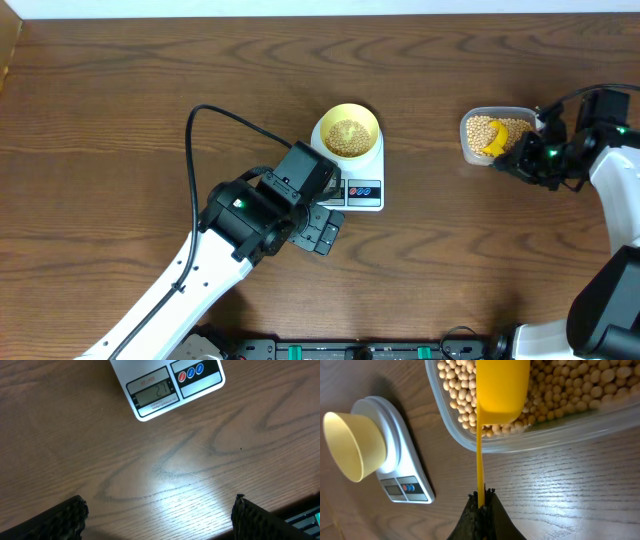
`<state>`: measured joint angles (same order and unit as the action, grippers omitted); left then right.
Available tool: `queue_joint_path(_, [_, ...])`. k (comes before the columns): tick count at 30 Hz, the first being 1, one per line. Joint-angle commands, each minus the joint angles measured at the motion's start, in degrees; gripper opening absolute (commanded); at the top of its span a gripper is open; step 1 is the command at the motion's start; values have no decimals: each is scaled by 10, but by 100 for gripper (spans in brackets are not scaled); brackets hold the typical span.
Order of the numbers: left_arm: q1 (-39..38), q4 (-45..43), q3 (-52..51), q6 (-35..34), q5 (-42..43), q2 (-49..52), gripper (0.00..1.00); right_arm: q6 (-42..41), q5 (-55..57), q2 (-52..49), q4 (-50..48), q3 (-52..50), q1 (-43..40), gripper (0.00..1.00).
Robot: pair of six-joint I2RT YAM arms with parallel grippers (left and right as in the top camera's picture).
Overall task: Scoop item into bowl and weigh 50g on scale
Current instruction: 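Dip the scoop into the soybean tub with the right gripper and scoop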
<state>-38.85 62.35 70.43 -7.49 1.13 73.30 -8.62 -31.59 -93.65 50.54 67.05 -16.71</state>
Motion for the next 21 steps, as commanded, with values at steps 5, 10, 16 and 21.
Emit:
queue_joint_path(5, [-1,0,14,3,-7,-2,94,47,-65,-8,5,-4,-30,1])
queue_joint_path(10, [-1,0,14,3,-7,-2,94,62,-65,-12,14,-4,-31,1])
queue_joint_path(16, [-1,0,14,3,-7,-2,94,70,-68,-24,14,-4,-32,1])
queue_joint_path(21, [-1,0,14,3,-7,-2,94,72,-73,-25,2,-4,-34,1])
